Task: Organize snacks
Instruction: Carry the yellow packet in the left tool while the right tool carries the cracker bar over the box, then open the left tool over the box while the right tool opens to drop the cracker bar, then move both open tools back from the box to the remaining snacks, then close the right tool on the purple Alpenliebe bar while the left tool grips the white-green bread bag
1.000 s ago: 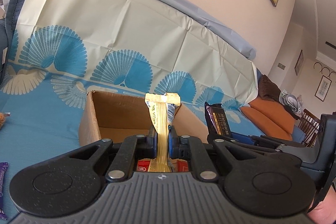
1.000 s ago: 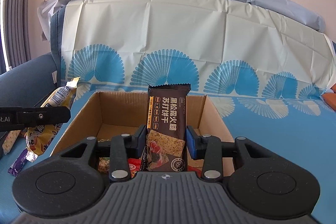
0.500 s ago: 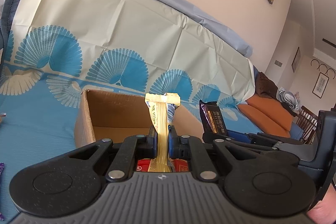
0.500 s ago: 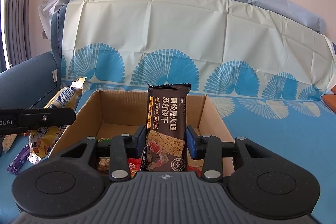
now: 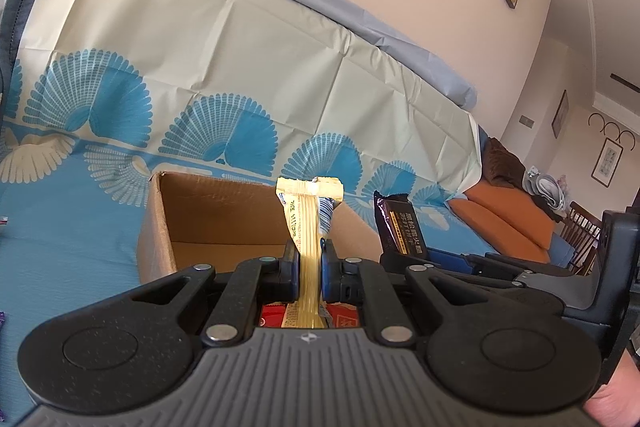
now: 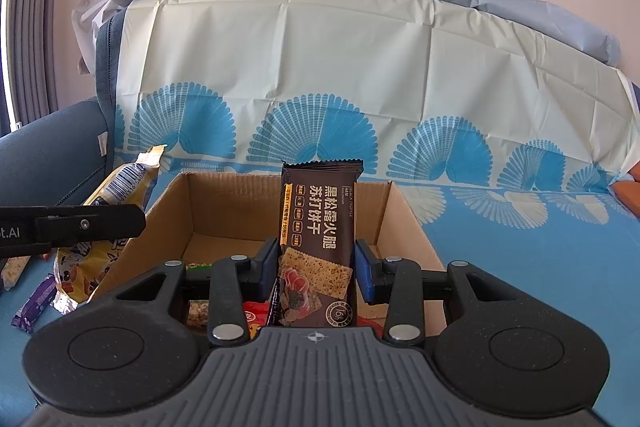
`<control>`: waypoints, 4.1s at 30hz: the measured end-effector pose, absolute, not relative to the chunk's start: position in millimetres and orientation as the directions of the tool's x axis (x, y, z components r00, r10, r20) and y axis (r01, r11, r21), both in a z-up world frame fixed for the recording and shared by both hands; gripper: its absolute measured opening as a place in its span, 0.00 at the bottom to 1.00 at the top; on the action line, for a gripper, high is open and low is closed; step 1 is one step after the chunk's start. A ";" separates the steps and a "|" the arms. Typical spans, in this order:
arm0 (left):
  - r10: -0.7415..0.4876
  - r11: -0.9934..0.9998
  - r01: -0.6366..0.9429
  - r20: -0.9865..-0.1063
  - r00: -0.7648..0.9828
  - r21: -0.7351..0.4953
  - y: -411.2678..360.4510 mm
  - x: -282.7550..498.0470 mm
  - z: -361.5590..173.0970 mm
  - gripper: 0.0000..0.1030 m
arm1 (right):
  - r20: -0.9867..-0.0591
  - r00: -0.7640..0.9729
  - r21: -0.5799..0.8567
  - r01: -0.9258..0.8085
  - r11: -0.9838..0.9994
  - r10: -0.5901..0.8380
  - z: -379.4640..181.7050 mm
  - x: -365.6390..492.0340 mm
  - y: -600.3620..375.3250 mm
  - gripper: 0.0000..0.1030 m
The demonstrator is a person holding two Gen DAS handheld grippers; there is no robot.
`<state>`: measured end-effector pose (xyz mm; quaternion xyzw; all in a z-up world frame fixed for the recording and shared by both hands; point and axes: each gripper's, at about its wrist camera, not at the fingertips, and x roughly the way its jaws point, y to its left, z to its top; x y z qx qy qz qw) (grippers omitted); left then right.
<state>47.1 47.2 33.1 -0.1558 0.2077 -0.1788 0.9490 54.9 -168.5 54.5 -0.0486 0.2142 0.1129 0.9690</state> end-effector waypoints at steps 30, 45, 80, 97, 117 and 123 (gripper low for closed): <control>-0.186 0.968 0.103 -0.380 0.906 -0.228 82.5 25.2 39.2 0.60 | -0.424 0.887 -0.026 -0.213 0.977 0.182 52.2 47.8 -121.3 0.65; 0.152 0.970 -0.230 -0.538 0.829 -0.081 256.1 9.5 37.7 0.06 | -0.396 0.786 0.192 -0.434 0.880 0.474 53.5 25.9 -26.9 0.27; 0.358 0.932 -0.247 -0.775 0.521 0.265 247.4 93.5 -50.6 0.31 | -0.799 0.433 0.130 -0.553 0.823 0.417 -55.5 55.9 130.2 0.25; 0.522 0.851 -0.223 -0.716 0.463 0.476 228.4 103.7 -68.3 0.29 | -0.822 0.398 0.136 -0.558 0.819 0.407 -48.7 56.0 96.3 0.25; -0.027 0.847 -0.450 -0.869 0.494 -0.282 278.4 29.2 -43.2 0.33 | -0.830 0.384 0.149 -0.548 0.823 0.406 -44.3 51.5 68.4 0.29; -0.043 0.883 -0.396 -0.883 0.468 -0.253 264.2 40.3 -51.4 0.43 | -0.820 0.391 0.168 -0.536 0.827 0.419 -46.1 57.1 68.1 0.37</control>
